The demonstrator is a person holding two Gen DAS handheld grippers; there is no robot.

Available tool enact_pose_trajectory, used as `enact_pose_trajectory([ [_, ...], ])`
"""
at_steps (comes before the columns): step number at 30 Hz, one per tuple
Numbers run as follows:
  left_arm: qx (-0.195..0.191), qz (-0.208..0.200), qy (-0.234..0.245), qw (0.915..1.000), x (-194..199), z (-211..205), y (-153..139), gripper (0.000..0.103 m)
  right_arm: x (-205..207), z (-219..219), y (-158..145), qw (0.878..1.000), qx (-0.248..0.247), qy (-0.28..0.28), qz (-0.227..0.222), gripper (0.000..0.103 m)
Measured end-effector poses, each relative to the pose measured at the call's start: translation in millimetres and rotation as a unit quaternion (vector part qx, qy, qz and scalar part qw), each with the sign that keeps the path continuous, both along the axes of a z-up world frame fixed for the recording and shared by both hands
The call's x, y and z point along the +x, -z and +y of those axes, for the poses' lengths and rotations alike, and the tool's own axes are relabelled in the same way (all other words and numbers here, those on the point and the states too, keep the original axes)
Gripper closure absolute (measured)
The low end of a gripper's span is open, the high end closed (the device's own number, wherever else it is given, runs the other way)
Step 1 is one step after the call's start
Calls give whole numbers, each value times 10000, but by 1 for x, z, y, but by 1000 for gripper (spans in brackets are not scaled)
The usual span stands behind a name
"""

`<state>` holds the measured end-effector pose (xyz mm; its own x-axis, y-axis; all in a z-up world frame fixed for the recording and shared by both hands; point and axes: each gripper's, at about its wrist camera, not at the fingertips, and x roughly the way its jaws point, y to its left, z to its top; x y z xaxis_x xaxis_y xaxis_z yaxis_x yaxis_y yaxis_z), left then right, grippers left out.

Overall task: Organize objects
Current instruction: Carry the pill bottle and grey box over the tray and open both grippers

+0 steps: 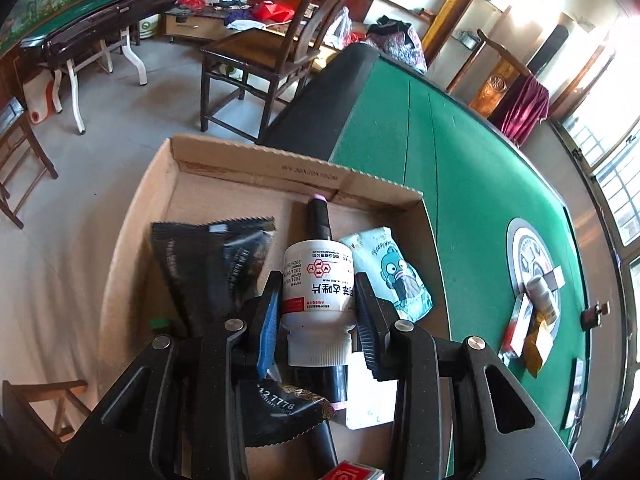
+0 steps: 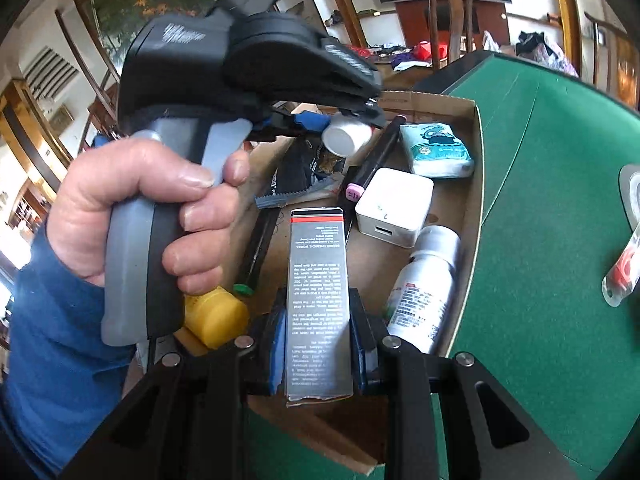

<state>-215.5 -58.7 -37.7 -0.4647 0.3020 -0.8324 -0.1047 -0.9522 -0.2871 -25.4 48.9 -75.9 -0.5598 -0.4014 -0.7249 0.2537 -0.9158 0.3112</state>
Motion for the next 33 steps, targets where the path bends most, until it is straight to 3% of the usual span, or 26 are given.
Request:
enact_pose_trajectory([
  [9,-97,-37,171,9998,0,2,3,69,5,-9,3,9998,165,-88,28,77],
  [20,-122,-101,160,9997,-2,4,3,68,23,-30,-5,9951,841,-267,456,75],
  [27,23,-194,182,9996,4,-4,-4,65,35,-23,-15,9938,637,-279,869,50],
  [33,149,-98,118,9998,11,-10,-17,56,30,-3,-24,9955,234,-215,895,48],
])
